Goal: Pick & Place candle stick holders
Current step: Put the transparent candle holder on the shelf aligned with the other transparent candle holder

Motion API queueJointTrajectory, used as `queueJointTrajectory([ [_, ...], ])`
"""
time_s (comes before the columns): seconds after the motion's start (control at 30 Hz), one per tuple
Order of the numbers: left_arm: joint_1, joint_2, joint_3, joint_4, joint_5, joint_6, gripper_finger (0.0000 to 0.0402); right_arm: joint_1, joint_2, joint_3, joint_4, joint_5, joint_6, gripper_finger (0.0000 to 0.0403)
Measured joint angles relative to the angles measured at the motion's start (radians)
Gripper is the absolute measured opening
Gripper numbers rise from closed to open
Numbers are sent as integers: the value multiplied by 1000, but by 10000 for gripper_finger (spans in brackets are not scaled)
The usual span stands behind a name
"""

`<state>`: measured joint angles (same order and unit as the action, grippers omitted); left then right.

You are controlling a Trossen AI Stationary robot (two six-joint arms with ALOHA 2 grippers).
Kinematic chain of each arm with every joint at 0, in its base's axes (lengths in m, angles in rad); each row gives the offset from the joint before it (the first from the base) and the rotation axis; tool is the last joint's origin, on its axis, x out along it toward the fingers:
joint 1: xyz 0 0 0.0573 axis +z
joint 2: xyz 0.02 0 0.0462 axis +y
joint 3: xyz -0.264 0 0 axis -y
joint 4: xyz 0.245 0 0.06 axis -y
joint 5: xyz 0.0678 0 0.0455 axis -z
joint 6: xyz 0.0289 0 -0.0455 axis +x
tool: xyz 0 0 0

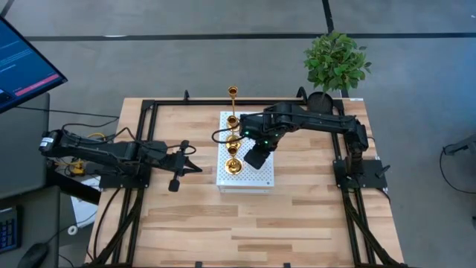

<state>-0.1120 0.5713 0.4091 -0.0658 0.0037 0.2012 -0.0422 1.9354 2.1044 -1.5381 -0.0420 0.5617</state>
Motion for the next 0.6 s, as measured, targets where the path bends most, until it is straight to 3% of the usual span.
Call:
queueJointTrajectory([
  [0.4,0,0,0,0,0,0,8,0,0,0,9,17,-14,54],
  [0.6,0,0,0,0,0,0,8,0,0,0,11,17,-43,86],
])
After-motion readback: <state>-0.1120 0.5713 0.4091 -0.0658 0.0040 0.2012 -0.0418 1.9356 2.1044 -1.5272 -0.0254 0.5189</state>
